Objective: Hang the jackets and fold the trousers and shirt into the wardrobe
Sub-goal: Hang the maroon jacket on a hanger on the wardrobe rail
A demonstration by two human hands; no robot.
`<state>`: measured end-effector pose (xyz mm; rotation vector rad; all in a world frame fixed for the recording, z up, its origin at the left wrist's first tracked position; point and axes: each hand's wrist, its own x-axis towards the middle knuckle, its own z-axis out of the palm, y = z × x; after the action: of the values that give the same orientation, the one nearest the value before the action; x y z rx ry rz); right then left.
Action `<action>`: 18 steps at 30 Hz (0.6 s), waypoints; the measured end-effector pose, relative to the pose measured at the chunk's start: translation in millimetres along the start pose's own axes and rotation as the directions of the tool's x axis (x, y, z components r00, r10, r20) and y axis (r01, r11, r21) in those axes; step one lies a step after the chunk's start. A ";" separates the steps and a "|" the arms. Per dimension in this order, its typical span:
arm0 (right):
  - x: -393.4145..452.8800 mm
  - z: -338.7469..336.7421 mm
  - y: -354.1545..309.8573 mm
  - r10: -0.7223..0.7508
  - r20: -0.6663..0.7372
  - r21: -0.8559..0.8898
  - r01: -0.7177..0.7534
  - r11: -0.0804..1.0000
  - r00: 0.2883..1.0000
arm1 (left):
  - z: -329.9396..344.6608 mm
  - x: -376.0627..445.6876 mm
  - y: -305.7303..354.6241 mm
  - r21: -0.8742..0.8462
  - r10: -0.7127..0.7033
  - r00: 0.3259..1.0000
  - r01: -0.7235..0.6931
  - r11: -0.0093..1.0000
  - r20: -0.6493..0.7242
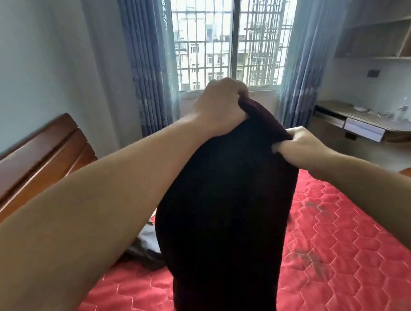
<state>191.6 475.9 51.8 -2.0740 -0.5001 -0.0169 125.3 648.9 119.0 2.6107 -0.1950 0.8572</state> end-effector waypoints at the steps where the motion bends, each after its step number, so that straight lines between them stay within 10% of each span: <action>1: -3.1 -9.0 -3.9 0.029 -0.017 0.039 -0.028 0.999 0.999 | -0.2 -2.4 -3.0 0.019 0.036 0.999 -0.036 0.999 0.007; 9: -47.8 -78.5 -40.3 -0.012 0.318 0.470 -0.147 0.870 0.948 | 8.2 3.9 21.6 -0.202 0.095 0.992 -0.110 0.973 -0.080; 18: -94.9 -207.0 1.0 -0.035 0.027 0.747 0.003 0.665 0.999 | 122.0 -23.8 131.3 -0.606 0.012 1.000 -0.021 0.795 -0.020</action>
<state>143.7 272.2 141.4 -1.2447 -0.4500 0.1926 139.8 480.0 56.0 1.9952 -0.4158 0.6733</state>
